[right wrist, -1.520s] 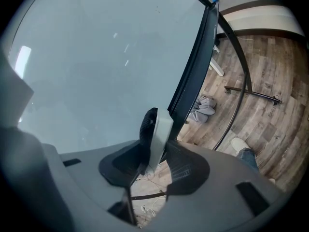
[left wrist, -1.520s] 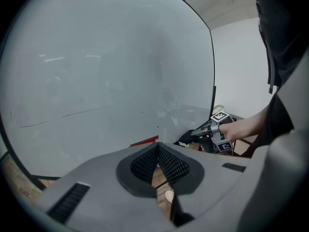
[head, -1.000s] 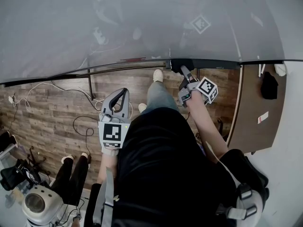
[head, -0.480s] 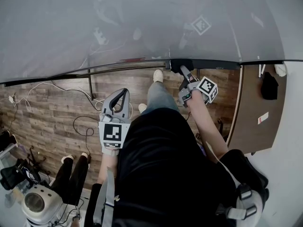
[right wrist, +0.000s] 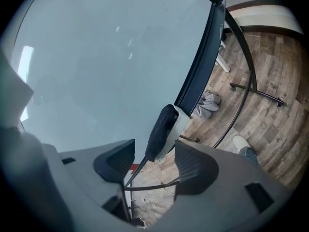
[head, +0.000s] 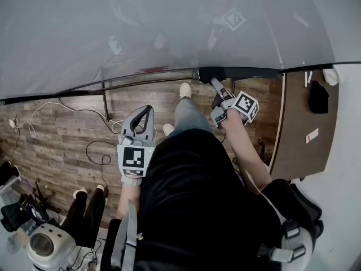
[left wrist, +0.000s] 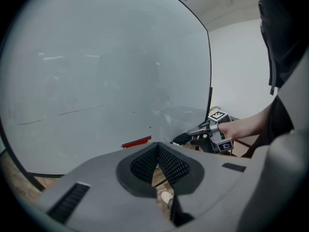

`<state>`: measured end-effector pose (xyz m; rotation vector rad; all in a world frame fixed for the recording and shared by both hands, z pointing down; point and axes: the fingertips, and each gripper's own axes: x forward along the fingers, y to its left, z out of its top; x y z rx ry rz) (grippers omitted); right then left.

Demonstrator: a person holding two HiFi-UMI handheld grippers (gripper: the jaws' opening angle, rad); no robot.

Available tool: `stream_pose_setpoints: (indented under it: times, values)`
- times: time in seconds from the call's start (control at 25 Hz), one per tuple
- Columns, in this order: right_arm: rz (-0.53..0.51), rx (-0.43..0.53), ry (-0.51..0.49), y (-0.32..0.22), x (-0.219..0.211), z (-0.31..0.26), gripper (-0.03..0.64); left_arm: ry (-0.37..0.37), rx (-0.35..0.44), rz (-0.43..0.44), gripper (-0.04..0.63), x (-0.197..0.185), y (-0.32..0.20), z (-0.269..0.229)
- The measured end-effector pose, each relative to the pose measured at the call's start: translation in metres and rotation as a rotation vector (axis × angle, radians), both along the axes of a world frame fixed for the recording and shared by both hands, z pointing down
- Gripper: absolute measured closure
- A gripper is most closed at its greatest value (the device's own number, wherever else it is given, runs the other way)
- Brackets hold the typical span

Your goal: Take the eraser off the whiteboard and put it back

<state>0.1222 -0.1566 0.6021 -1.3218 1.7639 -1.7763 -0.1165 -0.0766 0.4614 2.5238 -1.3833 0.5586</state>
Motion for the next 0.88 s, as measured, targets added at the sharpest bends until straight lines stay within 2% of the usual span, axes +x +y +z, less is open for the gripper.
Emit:
stream_pose_setpoints:
  times: [0.2,0.32,0.64,0.88]
  values:
    - [-0.043,0.051,0.017,0.012,-0.005,-0.02,0.368,0.009,0.012,0.015,0.588,0.006,0.005,-0.005]
    - [-0.074,0.099,0.051,0.021,-0.009,-0.034,0.423,0.013,0.02,0.026,0.588,0.008,0.011,-0.007]
    - [-0.163,0.26,0.244,0.043,-0.017,-0.076,0.552,0.024,0.034,0.053,0.588,0.019,0.024,-0.01]
    - [-0.233,0.402,0.401,0.062,-0.023,-0.109,0.581,0.036,0.05,0.067,0.588,0.025,0.035,-0.015]
